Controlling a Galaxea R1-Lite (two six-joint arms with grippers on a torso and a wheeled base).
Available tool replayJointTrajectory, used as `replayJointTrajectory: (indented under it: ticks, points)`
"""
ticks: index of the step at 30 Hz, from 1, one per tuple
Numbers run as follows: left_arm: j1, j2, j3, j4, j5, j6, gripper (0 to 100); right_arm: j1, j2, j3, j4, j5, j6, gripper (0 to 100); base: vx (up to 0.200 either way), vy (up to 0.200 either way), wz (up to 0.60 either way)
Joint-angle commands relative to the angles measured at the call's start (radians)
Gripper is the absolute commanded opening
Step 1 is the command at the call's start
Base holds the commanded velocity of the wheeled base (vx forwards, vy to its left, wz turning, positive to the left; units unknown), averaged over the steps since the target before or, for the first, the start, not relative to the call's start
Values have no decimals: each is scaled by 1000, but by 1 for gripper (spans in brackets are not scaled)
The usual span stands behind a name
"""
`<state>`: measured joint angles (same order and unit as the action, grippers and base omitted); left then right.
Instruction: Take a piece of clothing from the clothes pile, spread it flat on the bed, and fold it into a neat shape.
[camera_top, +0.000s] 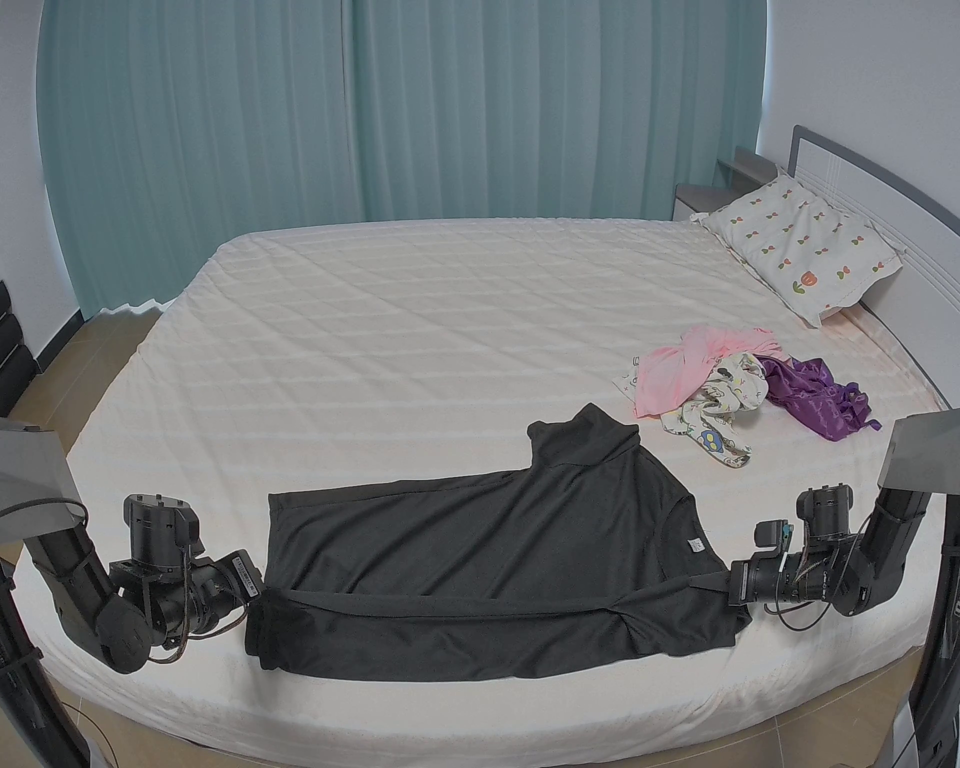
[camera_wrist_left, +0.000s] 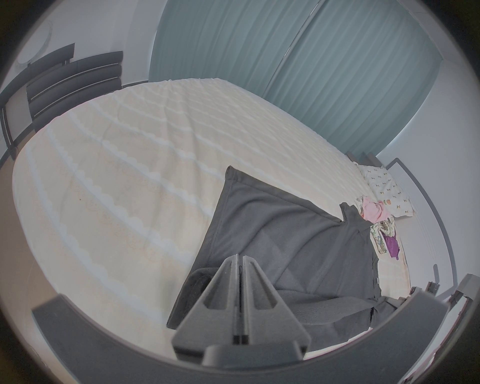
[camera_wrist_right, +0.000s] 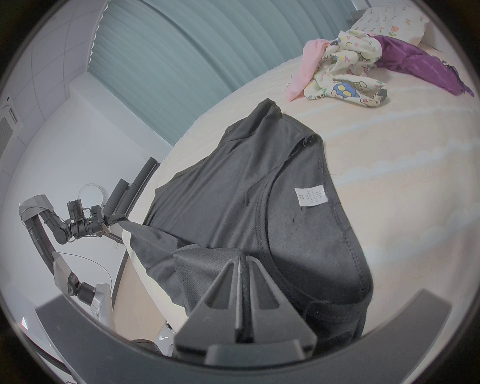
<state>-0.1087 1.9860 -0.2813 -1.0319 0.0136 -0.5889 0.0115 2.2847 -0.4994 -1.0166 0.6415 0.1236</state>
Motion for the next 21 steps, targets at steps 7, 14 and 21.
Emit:
replayJointTrajectory:
  ticks: [7, 14, 21]
  points:
    - [9, -156, 39, 127, 2, 1, 0, -25, -86, 124, -140, 10, 2, 0, 0, 0, 0]
    - [-2, -311, 62, 348, -4, 4, 0, -48, -94, 257, -330, 43, 1, 0, 0, 0, 0]
    - [-5, -418, 65, 518, -12, 6, 0, -62, -80, 364, -479, 81, 1, 0, 0, 0, 0]
